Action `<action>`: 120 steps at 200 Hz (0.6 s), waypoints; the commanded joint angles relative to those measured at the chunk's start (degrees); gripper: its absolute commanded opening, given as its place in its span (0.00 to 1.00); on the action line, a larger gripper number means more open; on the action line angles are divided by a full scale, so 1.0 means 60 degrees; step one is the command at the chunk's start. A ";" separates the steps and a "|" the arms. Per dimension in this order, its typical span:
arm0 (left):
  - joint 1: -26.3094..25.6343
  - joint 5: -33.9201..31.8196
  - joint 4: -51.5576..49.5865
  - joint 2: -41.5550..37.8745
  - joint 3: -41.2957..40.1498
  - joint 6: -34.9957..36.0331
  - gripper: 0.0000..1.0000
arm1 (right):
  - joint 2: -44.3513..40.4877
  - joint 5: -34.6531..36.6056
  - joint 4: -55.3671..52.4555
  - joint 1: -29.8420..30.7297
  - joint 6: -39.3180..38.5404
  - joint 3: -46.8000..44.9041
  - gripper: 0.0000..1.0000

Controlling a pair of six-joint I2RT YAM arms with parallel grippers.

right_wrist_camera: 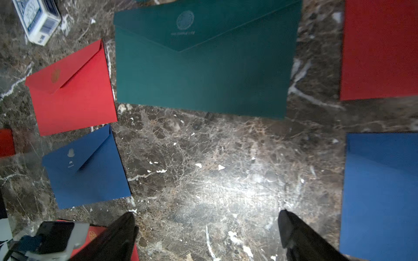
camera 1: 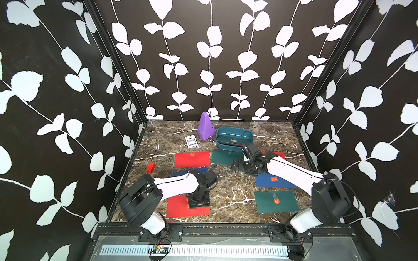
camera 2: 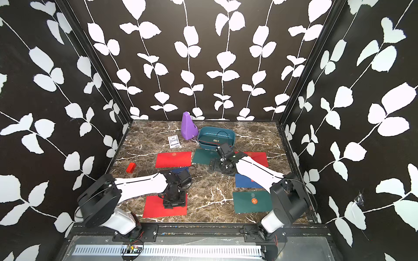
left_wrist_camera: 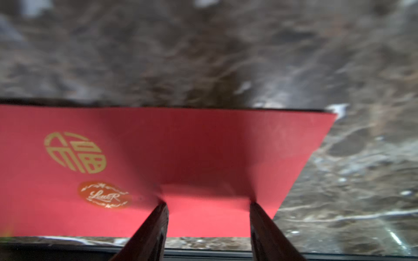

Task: Put the sealed envelopes into the storage box
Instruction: Move the envelope to the center of the board.

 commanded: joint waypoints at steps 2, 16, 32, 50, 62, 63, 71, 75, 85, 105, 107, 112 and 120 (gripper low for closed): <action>-0.0347 0.0317 0.1285 0.1129 0.1059 -0.0188 0.60 | -0.0630 0.0129 -0.0499 -0.0395 -0.0129 -0.0415 0.99; -0.0393 0.0394 0.1515 0.1917 0.1825 -0.0213 0.59 | -0.0867 0.0036 -0.0578 -0.0633 -0.0137 -0.0606 0.99; -0.0394 0.0349 0.1526 0.2813 0.2931 -0.0254 0.59 | -0.1066 0.0010 -0.0694 -0.0793 -0.0177 -0.0741 0.99; -0.0394 0.0426 0.1929 0.3524 0.3924 -0.0626 0.59 | -0.1148 0.0036 -0.0968 -0.0918 -0.0300 -0.0786 0.99; -0.0394 0.0463 0.2039 0.3960 0.4689 -0.0748 0.59 | -0.1205 -0.0014 -0.1013 -0.1020 -0.0395 -0.0844 0.99; -0.0394 0.0458 0.2018 0.3995 0.4771 -0.0750 0.59 | -0.1208 -0.0020 -0.1009 -0.1034 -0.0394 -0.0845 0.99; -0.0394 0.0425 0.1800 0.4284 0.5323 -0.0673 0.59 | -0.1238 -0.0073 -0.1028 -0.1116 -0.0428 -0.0882 0.99; -0.0394 0.0392 0.1648 0.4394 0.5677 -0.0596 0.59 | -0.1246 -0.0086 -0.1062 -0.1160 -0.0460 -0.0903 0.99; -0.0394 0.0200 0.1103 0.4566 0.6402 -0.0355 0.59 | -0.1262 -0.0149 -0.1118 -0.1264 -0.0540 -0.0905 0.99; -0.0351 -0.0177 0.0318 0.4217 0.7045 0.0055 0.59 | -0.1240 -0.0235 -0.1236 -0.1397 -0.0748 -0.0865 0.99; -0.0339 -0.0177 0.0277 0.4143 0.7038 0.0081 0.59 | -0.1240 -0.0250 -0.1250 -0.1403 -0.0764 -0.0862 0.98; -0.0310 -0.0163 0.0230 0.3906 0.7008 0.0123 0.59 | -0.1214 -0.0274 -0.1296 -0.1414 -0.0814 -0.0836 0.98; -0.0291 -0.0286 0.0095 0.3494 0.6925 0.0207 0.60 | -0.1194 -0.0335 -0.1342 -0.1421 -0.0913 -0.0816 0.98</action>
